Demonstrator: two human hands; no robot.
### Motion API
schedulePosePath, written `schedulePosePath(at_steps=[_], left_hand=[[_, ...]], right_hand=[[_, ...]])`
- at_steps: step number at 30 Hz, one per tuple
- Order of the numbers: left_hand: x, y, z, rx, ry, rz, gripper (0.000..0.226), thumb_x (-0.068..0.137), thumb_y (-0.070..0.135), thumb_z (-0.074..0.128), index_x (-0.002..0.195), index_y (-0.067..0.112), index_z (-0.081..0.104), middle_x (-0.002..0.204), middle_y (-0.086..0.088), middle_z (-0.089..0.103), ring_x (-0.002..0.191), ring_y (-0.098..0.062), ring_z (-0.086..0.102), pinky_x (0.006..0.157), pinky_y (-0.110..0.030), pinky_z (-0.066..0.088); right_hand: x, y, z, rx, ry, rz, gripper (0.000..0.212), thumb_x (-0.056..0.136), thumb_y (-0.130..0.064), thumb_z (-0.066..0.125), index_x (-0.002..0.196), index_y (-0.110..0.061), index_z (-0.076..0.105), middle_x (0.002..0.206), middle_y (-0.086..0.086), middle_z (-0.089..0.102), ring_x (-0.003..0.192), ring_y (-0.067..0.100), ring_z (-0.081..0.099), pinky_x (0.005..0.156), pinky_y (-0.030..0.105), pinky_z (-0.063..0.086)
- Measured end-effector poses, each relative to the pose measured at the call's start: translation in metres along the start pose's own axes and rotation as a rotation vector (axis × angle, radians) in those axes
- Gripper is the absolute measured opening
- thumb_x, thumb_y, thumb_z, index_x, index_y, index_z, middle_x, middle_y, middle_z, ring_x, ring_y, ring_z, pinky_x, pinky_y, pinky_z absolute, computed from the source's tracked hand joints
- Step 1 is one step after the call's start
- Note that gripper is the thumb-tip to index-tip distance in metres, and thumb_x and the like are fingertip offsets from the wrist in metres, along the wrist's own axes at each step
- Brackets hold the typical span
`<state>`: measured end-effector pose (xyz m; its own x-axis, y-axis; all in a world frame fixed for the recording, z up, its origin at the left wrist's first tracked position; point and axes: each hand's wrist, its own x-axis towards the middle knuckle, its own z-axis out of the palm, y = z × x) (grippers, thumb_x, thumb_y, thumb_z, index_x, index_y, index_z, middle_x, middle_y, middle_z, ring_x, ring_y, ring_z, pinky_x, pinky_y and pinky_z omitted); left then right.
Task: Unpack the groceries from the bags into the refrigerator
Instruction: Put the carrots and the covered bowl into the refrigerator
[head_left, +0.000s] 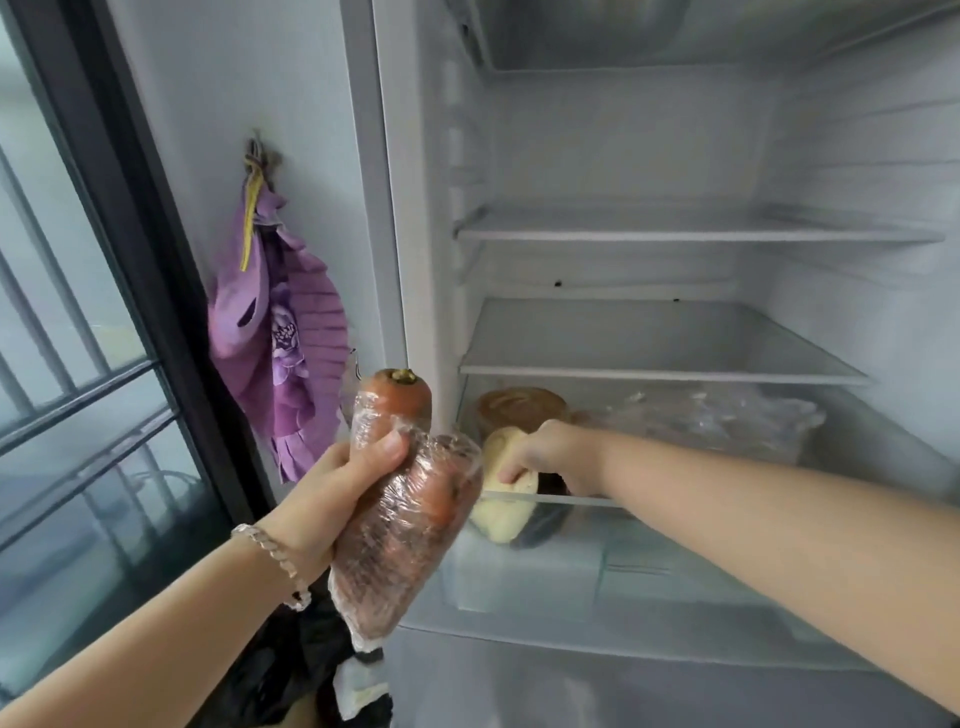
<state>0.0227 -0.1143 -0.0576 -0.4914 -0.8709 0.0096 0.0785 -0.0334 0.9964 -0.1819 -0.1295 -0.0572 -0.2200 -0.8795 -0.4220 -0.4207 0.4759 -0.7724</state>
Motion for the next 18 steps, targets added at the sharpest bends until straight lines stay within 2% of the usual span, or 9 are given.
schedulePosePath(at_steps=[2,4,5,7,10,11,13,16,18], left_hand=[[0.005,-0.002,-0.006,-0.04,-0.034,-0.015,0.105,0.005,0.062,0.086,0.089,0.003,0.064,0.071,-0.013,0.071,0.061,-0.023,0.069,0.057,-0.031,0.059],[0.009,-0.005,-0.012,-0.07,-0.066,-0.028,0.108,0.006,0.061,0.087,0.093,0.002,0.064,0.082,-0.018,0.071,0.067,-0.027,0.07,0.062,-0.037,0.06],[0.01,-0.007,-0.014,-0.076,-0.083,-0.029,0.112,0.009,0.062,0.087,0.099,0.0,0.063,0.092,-0.022,0.07,0.074,-0.03,0.069,0.069,-0.042,0.059],[0.011,-0.008,-0.017,-0.078,-0.11,-0.033,0.117,0.014,0.062,0.087,0.107,-0.003,0.06,0.106,-0.027,0.066,0.087,-0.037,0.066,0.081,-0.052,0.054],[0.013,-0.011,-0.018,-0.083,-0.115,-0.019,0.109,0.013,0.062,0.087,0.099,0.0,0.063,0.094,-0.025,0.068,0.077,-0.034,0.068,0.072,-0.047,0.057],[0.014,-0.011,-0.018,-0.082,-0.124,-0.015,0.109,0.012,0.063,0.087,0.098,0.0,0.063,0.094,-0.025,0.068,0.076,-0.034,0.068,0.073,-0.048,0.056],[0.014,-0.01,-0.017,-0.08,-0.128,-0.014,0.111,0.013,0.064,0.086,0.099,-0.001,0.064,0.1,-0.029,0.066,0.081,-0.036,0.066,0.078,-0.049,0.055],[0.012,-0.009,-0.015,-0.091,-0.112,-0.006,0.098,0.012,0.064,0.086,0.088,0.004,0.072,0.088,-0.025,0.069,0.074,-0.031,0.069,0.068,-0.04,0.059],[0.011,-0.005,-0.011,-0.091,-0.076,0.009,0.082,0.01,0.064,0.086,0.071,0.01,0.076,0.071,-0.014,0.071,0.062,-0.024,0.07,0.056,-0.032,0.058]], right_hand=[[-0.005,-0.005,0.007,-0.034,-0.076,0.085,0.039,0.09,-0.011,0.059,0.125,0.002,0.048,0.117,0.016,0.042,0.114,0.036,0.047,0.093,0.041,0.045],[-0.004,-0.006,0.008,0.005,-0.178,0.148,0.033,0.094,-0.015,0.052,0.124,-0.003,0.044,0.128,0.018,0.04,0.121,0.047,0.043,0.098,0.058,0.042],[-0.006,-0.009,0.009,0.049,-0.209,0.173,0.038,0.094,-0.019,0.052,0.128,-0.005,0.042,0.134,0.019,0.039,0.122,0.047,0.043,0.097,0.059,0.042],[-0.008,-0.012,0.006,0.093,-0.204,0.134,0.048,0.092,-0.028,0.053,0.135,-0.01,0.042,0.14,0.018,0.041,0.123,0.039,0.047,0.097,0.049,0.043],[-0.016,-0.019,0.0,0.194,-0.147,0.027,0.063,0.084,-0.025,0.07,0.138,-0.013,0.04,0.138,0.003,0.045,0.124,0.015,0.043,0.1,0.019,0.037],[-0.013,-0.016,-0.001,0.144,-0.204,0.072,0.066,0.081,-0.026,0.073,0.137,-0.014,0.04,0.129,0.007,0.048,0.12,0.018,0.045,0.098,0.02,0.039],[-0.013,-0.013,0.001,-0.079,-0.377,0.157,0.055,0.088,-0.034,0.064,0.133,-0.01,0.042,0.108,0.015,0.055,0.108,0.029,0.055,0.09,0.036,0.048],[-0.004,-0.016,0.005,-0.16,-0.398,0.232,0.069,0.086,-0.039,0.064,0.141,-0.012,0.033,0.114,0.019,0.054,0.099,0.035,0.062,0.069,0.038,0.056],[-0.001,-0.015,0.004,-0.238,-0.367,0.201,0.078,0.083,-0.048,0.064,0.144,-0.014,0.028,0.124,0.023,0.053,0.104,0.039,0.062,0.076,0.04,0.056]])
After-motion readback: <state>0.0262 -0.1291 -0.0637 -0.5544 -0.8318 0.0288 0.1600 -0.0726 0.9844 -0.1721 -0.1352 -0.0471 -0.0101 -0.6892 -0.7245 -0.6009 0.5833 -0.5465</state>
